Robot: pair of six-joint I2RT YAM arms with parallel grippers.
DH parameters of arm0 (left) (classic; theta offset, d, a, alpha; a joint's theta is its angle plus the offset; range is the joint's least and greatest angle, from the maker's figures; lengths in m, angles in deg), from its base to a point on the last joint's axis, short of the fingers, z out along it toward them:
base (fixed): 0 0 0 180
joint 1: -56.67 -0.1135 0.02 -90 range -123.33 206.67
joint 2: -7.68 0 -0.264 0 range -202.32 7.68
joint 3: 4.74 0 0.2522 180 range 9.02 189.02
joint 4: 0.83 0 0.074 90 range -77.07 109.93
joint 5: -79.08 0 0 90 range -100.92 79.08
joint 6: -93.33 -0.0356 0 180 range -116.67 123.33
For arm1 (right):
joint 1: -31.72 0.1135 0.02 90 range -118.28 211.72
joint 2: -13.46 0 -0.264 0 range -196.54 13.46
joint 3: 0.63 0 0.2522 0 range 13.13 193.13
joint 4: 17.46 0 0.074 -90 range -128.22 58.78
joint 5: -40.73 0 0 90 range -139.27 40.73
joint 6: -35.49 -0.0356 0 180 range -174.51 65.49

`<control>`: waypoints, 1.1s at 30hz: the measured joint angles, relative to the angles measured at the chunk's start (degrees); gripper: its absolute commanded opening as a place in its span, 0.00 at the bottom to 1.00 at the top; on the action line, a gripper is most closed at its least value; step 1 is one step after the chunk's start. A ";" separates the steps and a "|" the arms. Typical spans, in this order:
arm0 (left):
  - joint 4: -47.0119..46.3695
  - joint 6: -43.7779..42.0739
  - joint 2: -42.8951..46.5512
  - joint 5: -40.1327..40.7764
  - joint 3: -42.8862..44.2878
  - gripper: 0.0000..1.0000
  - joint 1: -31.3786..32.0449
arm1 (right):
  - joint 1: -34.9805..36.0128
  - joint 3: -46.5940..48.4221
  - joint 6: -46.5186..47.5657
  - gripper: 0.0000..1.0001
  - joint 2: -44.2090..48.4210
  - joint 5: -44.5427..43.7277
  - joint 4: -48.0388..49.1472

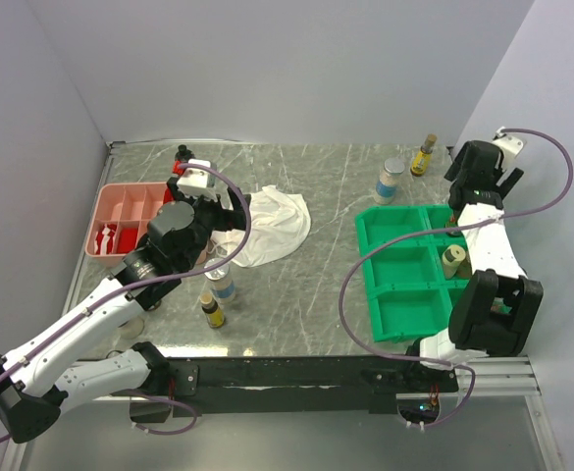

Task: Organize the condiment bottles
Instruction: Place the bottle in the storage box, then pick up the bottle from the corner of the board.

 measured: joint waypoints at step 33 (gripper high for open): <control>-0.44 -0.11 1.66 -0.70 -0.26 0.97 0.11 | 16.09 18.49 -5.70 1.00 -1.81 9.38 -8.46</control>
